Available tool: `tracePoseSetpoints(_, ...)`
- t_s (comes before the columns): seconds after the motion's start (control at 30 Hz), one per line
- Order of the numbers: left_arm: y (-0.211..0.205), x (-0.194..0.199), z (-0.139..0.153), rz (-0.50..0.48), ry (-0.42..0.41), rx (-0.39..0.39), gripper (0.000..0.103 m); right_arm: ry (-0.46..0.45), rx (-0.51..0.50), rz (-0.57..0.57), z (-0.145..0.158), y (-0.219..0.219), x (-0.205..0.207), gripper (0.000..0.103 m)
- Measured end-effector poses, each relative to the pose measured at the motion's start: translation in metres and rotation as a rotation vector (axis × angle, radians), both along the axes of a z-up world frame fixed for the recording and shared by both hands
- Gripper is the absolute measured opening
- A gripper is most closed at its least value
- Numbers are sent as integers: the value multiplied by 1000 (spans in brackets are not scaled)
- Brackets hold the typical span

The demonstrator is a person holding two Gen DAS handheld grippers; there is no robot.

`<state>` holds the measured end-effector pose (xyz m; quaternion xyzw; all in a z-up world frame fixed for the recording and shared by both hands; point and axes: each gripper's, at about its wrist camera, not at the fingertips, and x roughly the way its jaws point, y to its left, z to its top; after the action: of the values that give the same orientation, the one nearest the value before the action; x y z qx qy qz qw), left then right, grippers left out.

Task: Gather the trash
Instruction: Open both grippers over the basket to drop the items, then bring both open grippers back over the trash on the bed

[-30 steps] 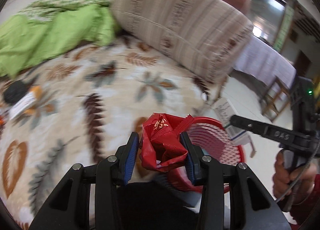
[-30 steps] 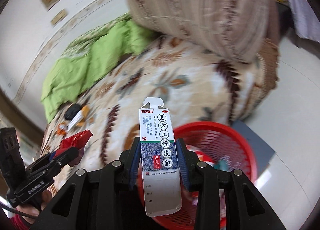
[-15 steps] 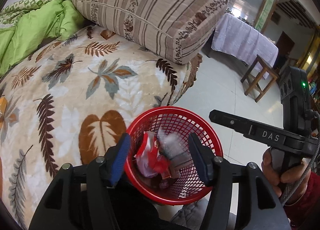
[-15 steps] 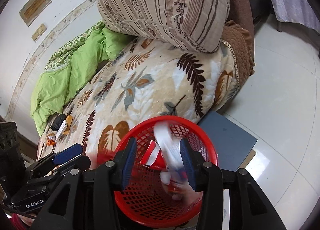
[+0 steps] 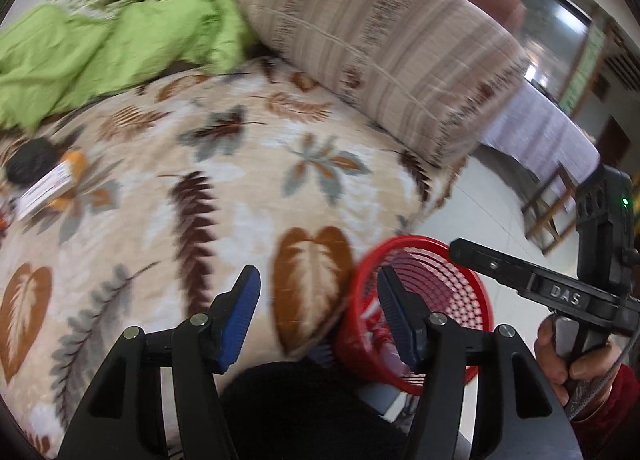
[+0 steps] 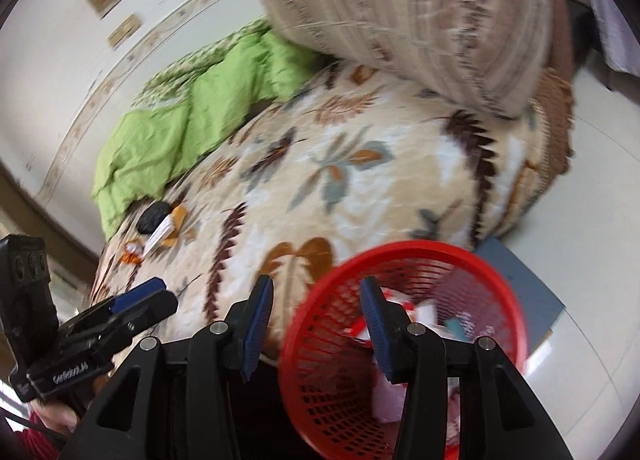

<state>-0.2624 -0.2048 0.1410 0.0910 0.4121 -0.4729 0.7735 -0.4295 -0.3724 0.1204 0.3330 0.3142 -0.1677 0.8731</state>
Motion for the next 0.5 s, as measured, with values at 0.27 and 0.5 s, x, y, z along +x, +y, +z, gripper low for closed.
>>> tracePoseSetpoints(0.27,67,55,1,189,4,-23,60,-5,-27,172,10,34,71,48)
tracePoseSetpoints(0.5,137,105,0,396,-29,-15,60,10,-54,346,14,75,155,48)
